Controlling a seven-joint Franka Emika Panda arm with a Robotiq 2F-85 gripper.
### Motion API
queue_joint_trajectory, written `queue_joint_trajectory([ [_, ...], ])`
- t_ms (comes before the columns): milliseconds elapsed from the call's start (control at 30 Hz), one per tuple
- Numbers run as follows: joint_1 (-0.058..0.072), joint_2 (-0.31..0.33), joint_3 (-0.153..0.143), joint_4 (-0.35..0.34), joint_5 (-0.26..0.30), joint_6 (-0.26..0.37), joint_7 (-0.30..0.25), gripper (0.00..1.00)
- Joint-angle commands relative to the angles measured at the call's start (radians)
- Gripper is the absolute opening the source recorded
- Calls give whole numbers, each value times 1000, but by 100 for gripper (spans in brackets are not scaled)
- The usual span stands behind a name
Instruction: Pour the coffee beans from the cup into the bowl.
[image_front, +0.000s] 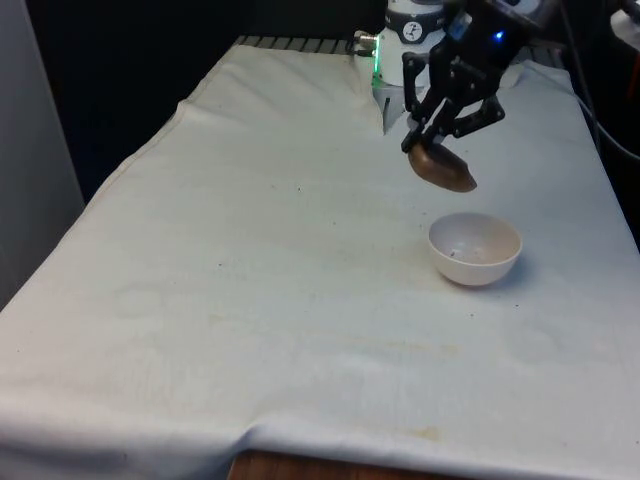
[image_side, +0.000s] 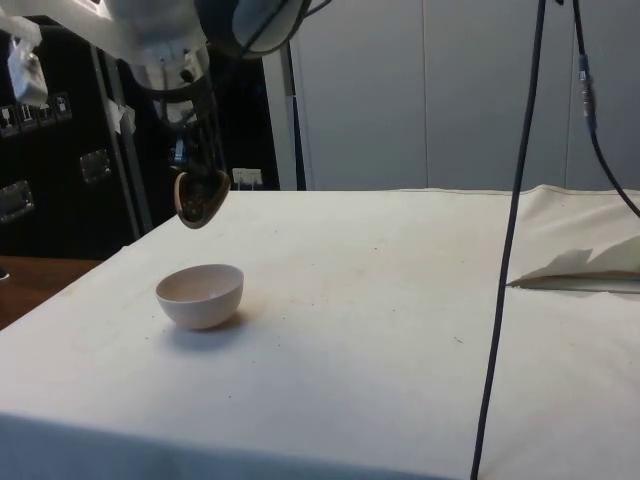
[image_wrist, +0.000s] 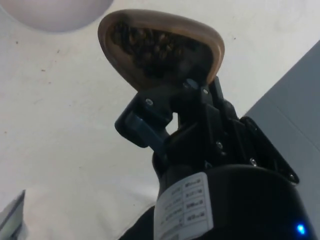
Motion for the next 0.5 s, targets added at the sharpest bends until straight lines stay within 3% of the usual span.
queue_joint_trajectory([
  [0, 7, 4, 1, 8, -18, -17, 15, 0],
  [67, 8, 7, 13, 12, -43, -34, 34, 0],
  [100, 0, 0, 13, 3, -26, -17, 21, 0],
  [133, 8, 7, 13, 12, -43, -34, 34, 0],
  [367, 8, 18, 52, 28, -116, -91, 88, 0],
  [400, 0, 14, 57, 22, -110, -82, 82, 0],
  [433, 8, 20, 56, 29, -125, -97, 94, 0],
  [467, 8, 22, 59, 30, -134, -102, 101, 0],
])
